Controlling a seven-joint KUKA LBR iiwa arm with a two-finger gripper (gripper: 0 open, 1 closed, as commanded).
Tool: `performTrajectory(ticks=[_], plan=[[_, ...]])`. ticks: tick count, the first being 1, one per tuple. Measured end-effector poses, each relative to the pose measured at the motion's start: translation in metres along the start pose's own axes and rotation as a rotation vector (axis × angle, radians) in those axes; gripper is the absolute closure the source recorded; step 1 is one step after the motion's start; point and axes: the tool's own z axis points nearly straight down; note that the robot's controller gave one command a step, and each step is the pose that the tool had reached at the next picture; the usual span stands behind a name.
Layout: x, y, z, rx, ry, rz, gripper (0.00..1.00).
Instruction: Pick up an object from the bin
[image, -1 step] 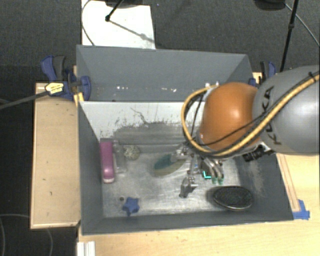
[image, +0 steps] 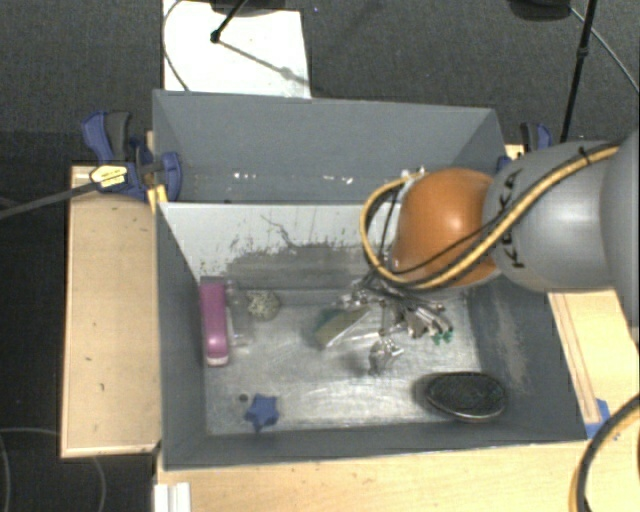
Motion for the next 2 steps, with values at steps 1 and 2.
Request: performTrajectory(ticks=[1,2], plan=[[0.0,0.001,-0.001,-0.001,0.001,0.004,1.0],[0.013,0.004,-0.185,0.002,-0.004,-0.018,1.0]])
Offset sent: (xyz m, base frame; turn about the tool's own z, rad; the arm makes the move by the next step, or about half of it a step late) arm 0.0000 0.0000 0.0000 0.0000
